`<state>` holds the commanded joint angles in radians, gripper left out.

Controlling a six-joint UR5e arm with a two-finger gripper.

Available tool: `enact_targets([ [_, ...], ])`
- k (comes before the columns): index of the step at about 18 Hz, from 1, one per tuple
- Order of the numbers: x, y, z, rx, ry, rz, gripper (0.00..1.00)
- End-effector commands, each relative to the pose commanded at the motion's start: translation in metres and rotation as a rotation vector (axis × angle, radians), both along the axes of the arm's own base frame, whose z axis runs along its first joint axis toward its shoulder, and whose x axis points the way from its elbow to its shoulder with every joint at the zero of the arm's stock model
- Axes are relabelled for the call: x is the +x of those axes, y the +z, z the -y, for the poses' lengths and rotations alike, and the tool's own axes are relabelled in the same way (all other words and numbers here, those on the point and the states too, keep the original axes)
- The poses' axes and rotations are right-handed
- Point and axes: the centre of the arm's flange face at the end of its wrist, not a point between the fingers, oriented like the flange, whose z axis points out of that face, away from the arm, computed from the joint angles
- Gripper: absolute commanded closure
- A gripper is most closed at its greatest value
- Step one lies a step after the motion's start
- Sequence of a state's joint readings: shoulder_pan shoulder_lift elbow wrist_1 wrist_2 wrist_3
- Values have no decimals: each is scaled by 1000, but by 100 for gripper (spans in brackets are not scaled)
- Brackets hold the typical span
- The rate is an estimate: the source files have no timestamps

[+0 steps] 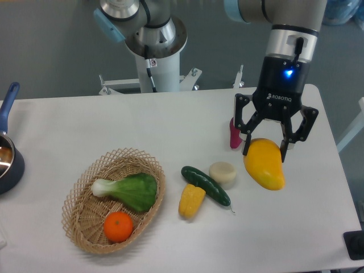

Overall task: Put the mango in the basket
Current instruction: 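Close the gripper around the yellow mango beside the purple sweet potato, then lift the mango and carry it over the wicker basket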

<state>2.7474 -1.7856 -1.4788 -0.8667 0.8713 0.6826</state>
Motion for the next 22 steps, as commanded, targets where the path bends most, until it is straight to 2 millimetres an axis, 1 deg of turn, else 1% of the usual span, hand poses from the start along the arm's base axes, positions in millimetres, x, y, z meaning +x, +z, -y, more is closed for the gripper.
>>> enact_targets([
  [1,0,-3,0,-3,-1,4,63],
  [3,1,4,-4,3,-1,-3,63],
  [4,1,2,-7,2,-6,1,63],
  [6,2,-2,-7,-1,-7,7,63],
  [11,6,-4,-12,-3,-19,7,63],
  [13,20,-12,-23,-18,-39,20,63],
  [14,23,-16,-23,-33,-38,18,63],
  [15,31,-23,-30,-52,-46,24,63],
  [19,73,-49,-69,-205,-60,-8,63],
  [21,97,-58,-88,-253,-51,2,63],
  [22,108,-66,-95,-276,-34,23,63],
])
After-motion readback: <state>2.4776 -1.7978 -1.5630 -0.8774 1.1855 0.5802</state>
